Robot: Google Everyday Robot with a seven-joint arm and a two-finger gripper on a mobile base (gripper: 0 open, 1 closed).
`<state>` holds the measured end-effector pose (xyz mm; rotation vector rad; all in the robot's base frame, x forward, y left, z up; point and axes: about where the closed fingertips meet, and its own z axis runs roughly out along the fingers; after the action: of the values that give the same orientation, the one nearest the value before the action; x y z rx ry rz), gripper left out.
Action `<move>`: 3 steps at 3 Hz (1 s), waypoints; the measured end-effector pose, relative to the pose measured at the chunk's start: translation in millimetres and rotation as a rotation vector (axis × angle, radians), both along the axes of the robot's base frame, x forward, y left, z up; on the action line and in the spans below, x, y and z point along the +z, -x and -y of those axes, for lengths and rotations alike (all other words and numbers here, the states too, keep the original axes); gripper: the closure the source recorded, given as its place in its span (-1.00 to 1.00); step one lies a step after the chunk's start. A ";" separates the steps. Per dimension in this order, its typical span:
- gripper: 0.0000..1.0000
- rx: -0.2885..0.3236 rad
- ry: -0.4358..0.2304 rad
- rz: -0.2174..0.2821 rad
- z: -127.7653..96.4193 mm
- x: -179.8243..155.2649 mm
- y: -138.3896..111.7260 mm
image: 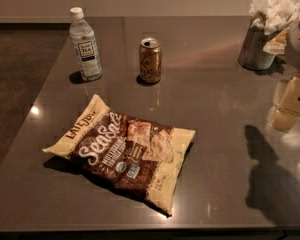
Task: Pick brown chip bag
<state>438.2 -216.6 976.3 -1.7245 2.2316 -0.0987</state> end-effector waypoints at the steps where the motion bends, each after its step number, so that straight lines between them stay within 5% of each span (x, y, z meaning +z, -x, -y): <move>1: -1.00 0.000 0.000 0.000 0.0 0.0 0.0; 2: -1.00 0.039 -0.024 -0.003 -25.2 -8.0 3.1; 3: -1.00 0.089 -0.074 -0.047 -73.3 -25.8 7.7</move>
Offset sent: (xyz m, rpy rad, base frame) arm -0.0101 0.0757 -0.0296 0.0749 0.0319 0.1211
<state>430.4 -143.3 950.5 -1.8013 2.1587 0.0449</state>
